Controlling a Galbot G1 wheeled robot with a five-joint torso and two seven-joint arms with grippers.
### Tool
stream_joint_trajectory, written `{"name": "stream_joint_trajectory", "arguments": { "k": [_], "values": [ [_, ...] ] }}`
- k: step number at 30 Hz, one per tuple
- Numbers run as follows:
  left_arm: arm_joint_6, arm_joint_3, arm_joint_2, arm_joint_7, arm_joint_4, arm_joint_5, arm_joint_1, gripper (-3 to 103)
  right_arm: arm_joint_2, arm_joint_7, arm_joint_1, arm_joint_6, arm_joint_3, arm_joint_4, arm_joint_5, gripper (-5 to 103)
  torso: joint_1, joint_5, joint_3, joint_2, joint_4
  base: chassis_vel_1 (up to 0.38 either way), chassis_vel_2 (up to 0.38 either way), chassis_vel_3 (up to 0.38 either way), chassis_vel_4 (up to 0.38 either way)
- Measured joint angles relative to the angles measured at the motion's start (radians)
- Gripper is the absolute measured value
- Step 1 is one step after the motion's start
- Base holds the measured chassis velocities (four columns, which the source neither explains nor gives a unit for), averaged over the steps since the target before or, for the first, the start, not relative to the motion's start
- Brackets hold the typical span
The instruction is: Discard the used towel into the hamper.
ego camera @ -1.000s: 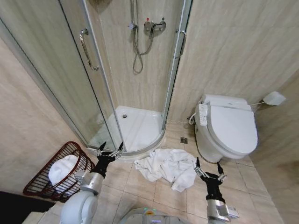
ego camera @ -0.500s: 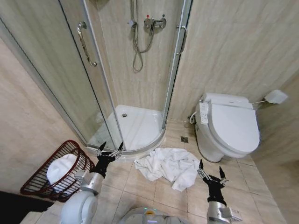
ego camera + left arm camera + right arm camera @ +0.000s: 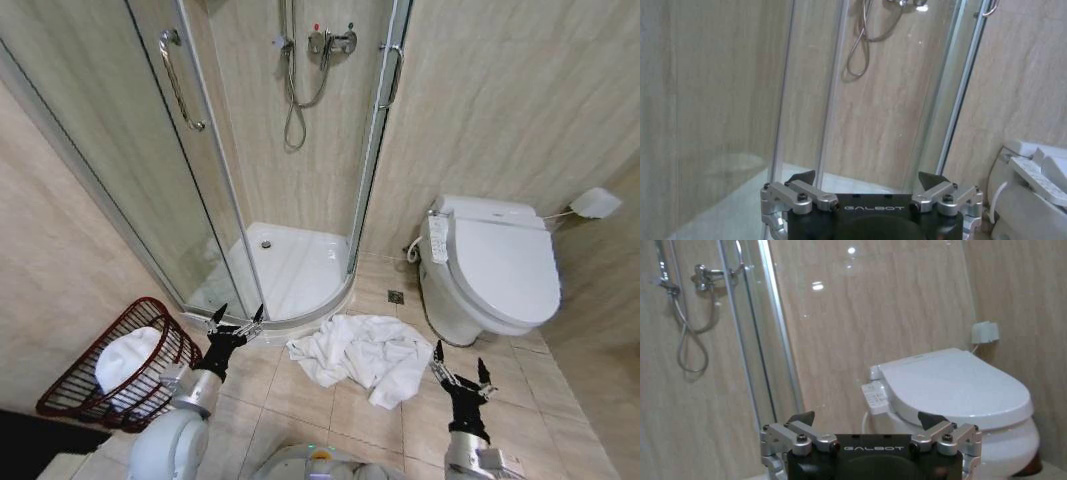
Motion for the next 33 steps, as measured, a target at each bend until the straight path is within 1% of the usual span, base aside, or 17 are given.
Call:
{"name": "stream_joint_trajectory", "arguments": {
  "k": [9,13,22,25,28,33],
  "values": [
    [0.000,0.000,0.000,0.000,0.000,0.000,0.000,100,-0.004,-0.049,-0.009,-0.004,0.010,0.012,0.005,100,0.001,0.0000,0.001,0.002,0.0000,0.000,0.000,0.000,0.000],
    [0.000,0.000,0.000,0.000,0.000,0.000,0.000,100,-0.002,-0.052,-0.010,-0.003,0.009,0.013,0.005,100,0.001,-0.0001,0.002,0.003,0.0000,-0.044,-0.078,0.047,0.058],
    [0.000,0.000,0.000,0.000,0.000,0.000,0.000,100,-0.003,-0.052,-0.015,0.007,0.016,0.012,0.004,100,0.003,0.0001,0.003,0.006,0.0001,-0.129,-0.212,0.146,0.204],
    [0.000,0.000,0.000,0.000,0.000,0.000,0.000,100,-0.005,-0.049,-0.015,0.034,0.020,0.000,0.009,100,0.003,0.0000,0.004,0.007,-0.0001,-0.214,-0.303,0.195,0.269],
    [0.000,0.000,0.000,0.000,0.000,0.000,0.000,100,-0.005,-0.049,-0.014,0.043,0.023,-0.006,0.009,100,0.003,0.0004,0.004,0.007,0.0000,-0.226,-0.249,0.216,0.265],
    [0.000,0.000,0.000,0.000,0.000,0.000,0.000,100,-0.008,-0.050,-0.015,0.047,0.023,-0.007,0.008,100,0.004,0.0006,0.005,0.008,0.0000,-0.106,-0.141,0.151,0.101]
  ]
}}
